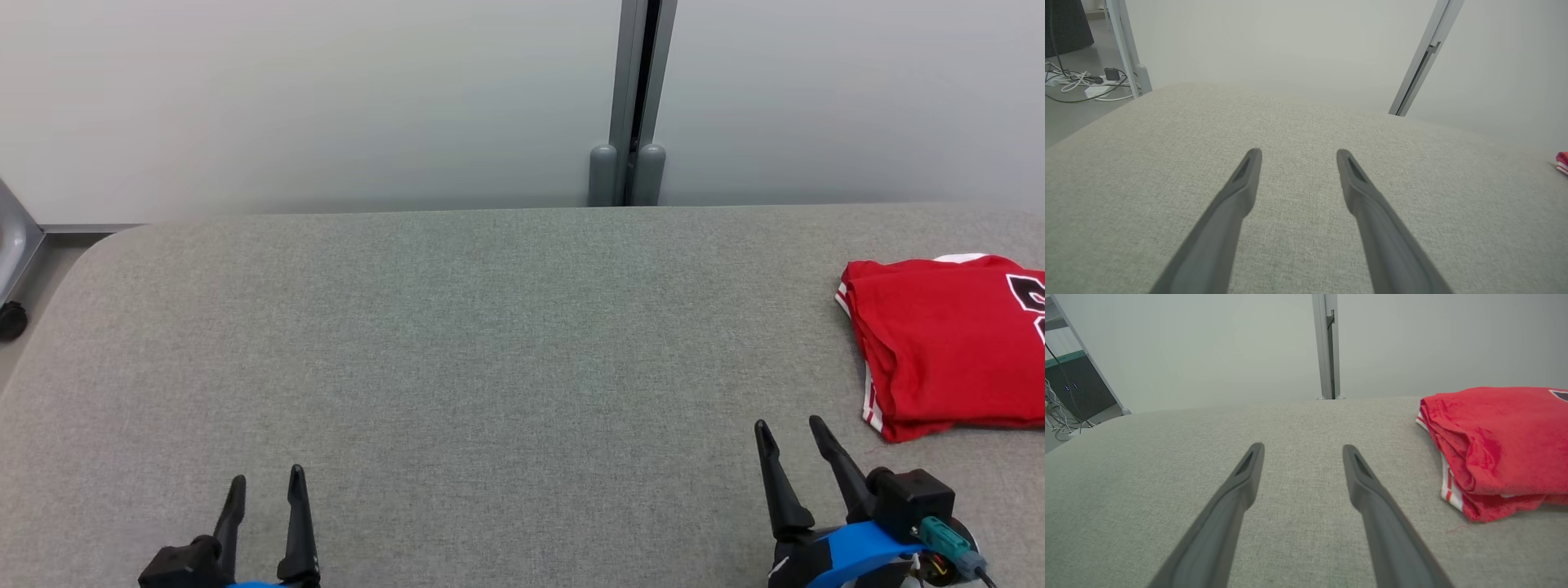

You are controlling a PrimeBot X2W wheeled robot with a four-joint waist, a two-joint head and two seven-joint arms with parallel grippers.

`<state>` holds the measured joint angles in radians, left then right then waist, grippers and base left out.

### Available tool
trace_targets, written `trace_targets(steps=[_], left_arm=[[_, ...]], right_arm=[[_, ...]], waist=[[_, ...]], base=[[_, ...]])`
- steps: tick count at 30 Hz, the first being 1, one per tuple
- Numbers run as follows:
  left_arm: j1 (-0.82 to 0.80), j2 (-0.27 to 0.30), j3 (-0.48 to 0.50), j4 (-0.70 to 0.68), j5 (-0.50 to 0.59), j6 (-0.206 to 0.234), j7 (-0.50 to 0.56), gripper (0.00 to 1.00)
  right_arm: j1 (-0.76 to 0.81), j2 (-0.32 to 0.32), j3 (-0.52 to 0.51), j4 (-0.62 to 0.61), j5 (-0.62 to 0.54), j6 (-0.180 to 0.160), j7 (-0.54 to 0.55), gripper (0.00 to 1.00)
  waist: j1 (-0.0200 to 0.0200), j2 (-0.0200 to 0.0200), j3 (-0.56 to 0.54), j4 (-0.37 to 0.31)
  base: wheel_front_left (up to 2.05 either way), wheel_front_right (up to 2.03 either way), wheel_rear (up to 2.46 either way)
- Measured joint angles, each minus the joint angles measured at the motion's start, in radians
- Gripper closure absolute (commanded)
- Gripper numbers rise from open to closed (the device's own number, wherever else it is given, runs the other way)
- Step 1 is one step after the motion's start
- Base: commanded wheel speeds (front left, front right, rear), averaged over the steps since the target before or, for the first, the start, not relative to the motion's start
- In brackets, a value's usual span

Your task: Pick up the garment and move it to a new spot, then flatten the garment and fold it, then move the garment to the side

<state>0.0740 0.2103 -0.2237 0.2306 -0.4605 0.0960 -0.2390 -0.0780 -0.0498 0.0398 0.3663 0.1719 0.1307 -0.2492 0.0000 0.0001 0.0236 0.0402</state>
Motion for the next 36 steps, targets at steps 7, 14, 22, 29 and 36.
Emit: trace_targets(steps=[7,14,22,29,36], left_arm=[[0.023,-0.022,-0.014,0.048,-0.009,0.000,0.001,1.00],[0.024,-0.033,0.014,0.051,-0.114,-0.019,0.035,1.00],[0.002,-0.049,0.049,0.050,-0.229,-0.043,0.069,1.00],[-0.016,-0.058,0.078,0.048,-0.322,-0.062,0.097,1.00],[-0.029,-0.067,0.102,0.045,-0.406,-0.077,0.124,1.00]], right_arm=[[0.016,0.002,0.000,0.052,0.002,0.000,0.004,1.00],[0.019,0.003,-0.014,0.046,0.131,0.000,0.039,1.00],[0.019,0.003,-0.028,0.028,0.275,0.000,0.073,1.00],[0.018,0.003,-0.040,0.012,0.391,0.000,0.104,1.00],[0.015,0.003,-0.051,-0.001,0.501,0.000,0.127,1.00]], waist=[[0.0000,0.0000,-0.001,0.000],[0.0000,0.0000,-0.002,-0.003],[0.0000,0.0000,-0.003,-0.005],[0.0000,0.0000,-0.004,-0.008],[0.0000,0.0000,-0.005,-0.010]], base=[[0.00,0.00,0.00],[0.00,0.00,0.00],[0.00,0.00,0.00],[0.00,0.00,0.00],[0.00,0.00,0.00]])
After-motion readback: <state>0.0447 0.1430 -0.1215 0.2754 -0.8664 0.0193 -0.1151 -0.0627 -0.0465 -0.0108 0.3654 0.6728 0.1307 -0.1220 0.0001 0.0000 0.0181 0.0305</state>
